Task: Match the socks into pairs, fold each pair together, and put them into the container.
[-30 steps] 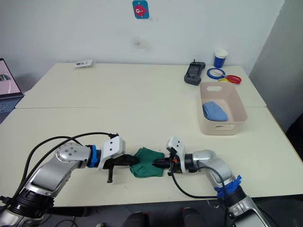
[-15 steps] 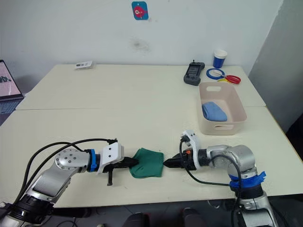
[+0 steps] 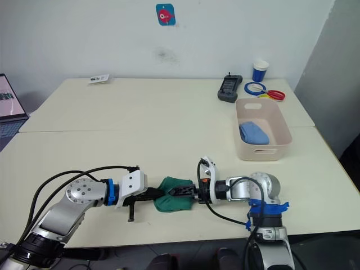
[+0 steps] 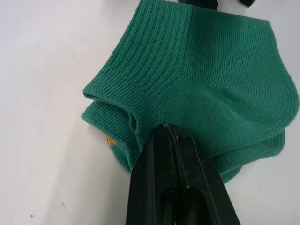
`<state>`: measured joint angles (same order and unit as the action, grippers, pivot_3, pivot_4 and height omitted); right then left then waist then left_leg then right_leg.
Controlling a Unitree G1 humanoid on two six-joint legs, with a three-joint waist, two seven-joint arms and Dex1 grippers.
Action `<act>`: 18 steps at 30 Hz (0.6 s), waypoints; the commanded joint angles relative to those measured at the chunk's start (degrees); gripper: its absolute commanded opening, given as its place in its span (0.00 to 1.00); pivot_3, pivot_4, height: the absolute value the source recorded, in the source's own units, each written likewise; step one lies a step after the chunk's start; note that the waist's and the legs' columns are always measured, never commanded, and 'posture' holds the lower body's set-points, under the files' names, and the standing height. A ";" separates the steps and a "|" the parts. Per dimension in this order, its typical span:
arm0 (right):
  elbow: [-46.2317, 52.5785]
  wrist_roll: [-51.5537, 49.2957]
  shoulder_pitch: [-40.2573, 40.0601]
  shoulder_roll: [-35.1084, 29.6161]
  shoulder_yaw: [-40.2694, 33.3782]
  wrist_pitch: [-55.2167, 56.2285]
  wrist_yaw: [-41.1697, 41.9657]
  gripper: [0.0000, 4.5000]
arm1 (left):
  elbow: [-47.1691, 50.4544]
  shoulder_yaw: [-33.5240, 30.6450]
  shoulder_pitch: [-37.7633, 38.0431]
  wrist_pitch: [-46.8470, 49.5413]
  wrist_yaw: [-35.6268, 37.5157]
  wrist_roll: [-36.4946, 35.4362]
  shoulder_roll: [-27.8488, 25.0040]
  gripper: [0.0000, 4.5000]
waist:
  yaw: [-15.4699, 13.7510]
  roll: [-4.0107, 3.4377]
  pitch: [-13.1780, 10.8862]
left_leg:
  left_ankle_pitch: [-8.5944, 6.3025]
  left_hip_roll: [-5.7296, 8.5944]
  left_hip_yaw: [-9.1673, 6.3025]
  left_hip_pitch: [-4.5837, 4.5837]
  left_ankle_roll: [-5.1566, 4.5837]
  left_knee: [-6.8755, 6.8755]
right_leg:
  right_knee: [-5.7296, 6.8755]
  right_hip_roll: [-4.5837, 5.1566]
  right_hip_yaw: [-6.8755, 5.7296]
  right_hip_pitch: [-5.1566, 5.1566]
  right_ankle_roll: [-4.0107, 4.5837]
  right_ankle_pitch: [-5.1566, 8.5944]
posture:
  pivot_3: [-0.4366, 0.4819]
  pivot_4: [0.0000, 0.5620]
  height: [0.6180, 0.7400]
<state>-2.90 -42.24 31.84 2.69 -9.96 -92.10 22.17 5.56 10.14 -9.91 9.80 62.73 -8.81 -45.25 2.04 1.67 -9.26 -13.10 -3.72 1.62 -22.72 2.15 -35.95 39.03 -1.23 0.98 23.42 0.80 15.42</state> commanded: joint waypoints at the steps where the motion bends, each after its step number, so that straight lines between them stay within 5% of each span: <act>1: -0.75 -0.15 0.72 1.33 -0.88 -0.40 -2.01 1.00 | -0.97 1.35 2.15 1.75 0.51 1.43 -0.86 0.00 | 0.04 -0.01 0.00 | 0.00 -0.01 0.00 0.01 0.00 0.00 | 0.00 -0.02 -0.01 0.00 0.00 0.00 | 0.48 0.27 1.00; 5: 0.44 0.92 0.10 1.99 -0.11 -0.28 -2.57 0.79 | -0.31 0.53 2.90 2.17 0.66 1.11 -1.18 0.00 | 0.06 -0.01 0.00 | 0.00 -0.02 -0.01 0.00 0.00 0.04 | -0.01 -0.03 0.00 0.02 0.01 0.00 | 0.48 0.27 1.00; 14: 0.15 1.88 0.06 1.93 1.07 1.11 -2.53 0.06 | 0.45 -0.82 2.21 4.41 0.89 -0.72 -0.44 0.00 | 0.34 0.01 0.02 | 0.00 -0.02 -0.01 -0.06 0.00 0.06 | -0.02 -0.04 0.00 0.09 0.01 0.01 | 0.48 0.27 1.00; 18: 0.51 2.24 -0.24 1.03 1.34 1.83 -1.92 0.01 | 2.18 -3.71 1.57 6.58 1.84 -5.37 -0.16 0.00 | 0.51 0.01 0.01 | 0.00 -0.03 -0.02 -0.04 0.00 0.06 | -0.02 -0.04 -0.02 0.07 0.00 0.00 | 0.48 0.27 1.00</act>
<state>-3.01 -40.08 31.94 3.99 -9.15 -91.38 19.98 7.01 7.35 -9.03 14.80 63.48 -12.61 -45.24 2.55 1.68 -9.24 -13.10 -3.75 1.60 -22.77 2.15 -35.89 39.01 -1.27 0.95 23.50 0.80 15.42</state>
